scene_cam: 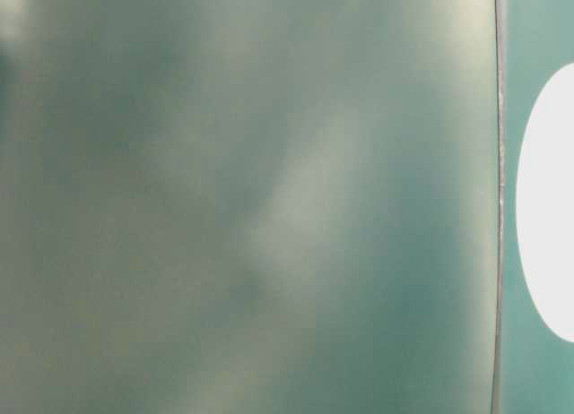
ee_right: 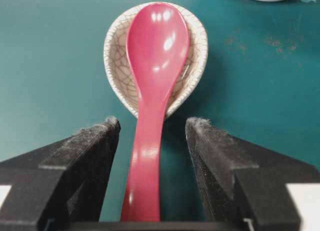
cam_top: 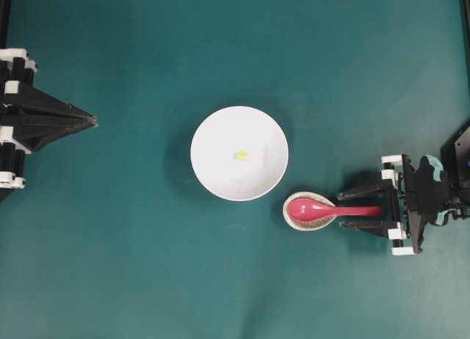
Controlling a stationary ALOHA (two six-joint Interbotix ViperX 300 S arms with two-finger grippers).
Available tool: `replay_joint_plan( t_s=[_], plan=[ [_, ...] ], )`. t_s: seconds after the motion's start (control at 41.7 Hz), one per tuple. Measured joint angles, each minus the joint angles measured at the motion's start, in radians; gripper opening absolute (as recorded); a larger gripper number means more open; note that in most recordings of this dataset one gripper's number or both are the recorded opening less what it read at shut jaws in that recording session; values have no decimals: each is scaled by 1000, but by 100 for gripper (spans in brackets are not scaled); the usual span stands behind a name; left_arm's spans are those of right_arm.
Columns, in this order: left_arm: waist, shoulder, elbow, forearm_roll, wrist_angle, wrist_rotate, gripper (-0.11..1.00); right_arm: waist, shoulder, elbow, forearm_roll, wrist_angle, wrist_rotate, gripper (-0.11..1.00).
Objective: Scoop the yellow hexagonal prism block from the bowl with a spoon using the right arm.
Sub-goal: 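Close the right gripper on the red spoon handle, then lift the red spoon and carry it over the white bowl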
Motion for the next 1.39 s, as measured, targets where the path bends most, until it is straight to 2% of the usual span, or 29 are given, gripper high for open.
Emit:
replay_joint_plan(
  t_s=[0.408,0.888,1.008,1.2,1.392],
  plan=[
    [0,0,0,0,2,0,2,2,2,-3,0,-5,-15,52],
    [2,0,0,0,2,0,2,2,0,-3,0,-14,-17,51],
    [0,0,0,0,0,0,2,2,0,-3,0,-14,-17,44],
    [0,0,0,0,2,0,2,3,0,-5,0,-14,-17,27],
    [0,0,0,0,2,0,2,2,-5,-3,0,-14,-17,25]
  ],
)
